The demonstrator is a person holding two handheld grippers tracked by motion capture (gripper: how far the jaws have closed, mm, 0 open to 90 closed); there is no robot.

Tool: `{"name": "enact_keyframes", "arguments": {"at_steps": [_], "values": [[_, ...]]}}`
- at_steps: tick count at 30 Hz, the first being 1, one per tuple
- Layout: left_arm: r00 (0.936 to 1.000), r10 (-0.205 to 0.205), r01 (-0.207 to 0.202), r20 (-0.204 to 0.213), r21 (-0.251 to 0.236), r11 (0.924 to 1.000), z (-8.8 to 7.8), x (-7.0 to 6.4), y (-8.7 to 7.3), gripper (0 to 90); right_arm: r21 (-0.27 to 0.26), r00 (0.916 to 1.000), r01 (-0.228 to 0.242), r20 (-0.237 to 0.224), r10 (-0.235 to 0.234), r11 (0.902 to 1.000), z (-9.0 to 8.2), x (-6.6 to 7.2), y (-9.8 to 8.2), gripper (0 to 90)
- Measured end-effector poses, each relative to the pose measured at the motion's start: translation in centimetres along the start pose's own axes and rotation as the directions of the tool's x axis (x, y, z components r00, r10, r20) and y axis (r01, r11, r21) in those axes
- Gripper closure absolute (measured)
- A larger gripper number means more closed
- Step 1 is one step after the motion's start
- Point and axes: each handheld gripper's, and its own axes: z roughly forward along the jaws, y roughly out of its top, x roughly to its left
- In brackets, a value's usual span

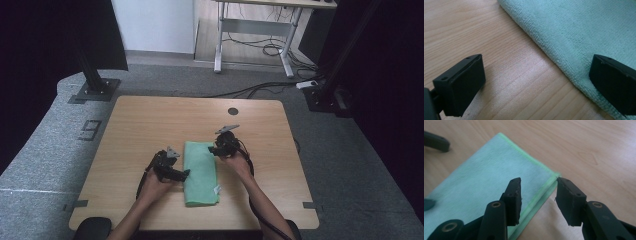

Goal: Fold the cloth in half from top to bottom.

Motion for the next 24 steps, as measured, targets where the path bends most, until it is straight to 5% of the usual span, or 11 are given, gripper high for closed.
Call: {"name": "enact_keyframes", "arguments": {"at_steps": [8, 16, 24], "values": [[1.0, 0.0, 0.0, 0.0, 0.001, 1.0, 0.0, 0.0, 0.0, 0.6, 0.021, 0.9999, 0.001, 0.016, -0.002, 0.9998, 1.8, -0.8, 1.0, 55.2], [1.0, -0.001, 0.001, 0.0, 0.001, 1.0, 0.0, 0.0, 0.0, 0.6, 0.047, 0.999, 0.024, 0.036, -0.026, 0.9986, 3.5, -1.5, 0.7, 44.1], [1.0, -0.001, 0.001, 0.001, -0.002, 1.0, 0.0, 0.0, 0.0, 1.0, 0.06, 0.9993, 0.029, -0.025, -0.028, 0.9978, 3.5, -1.5, 0.7, 69.2]]}}
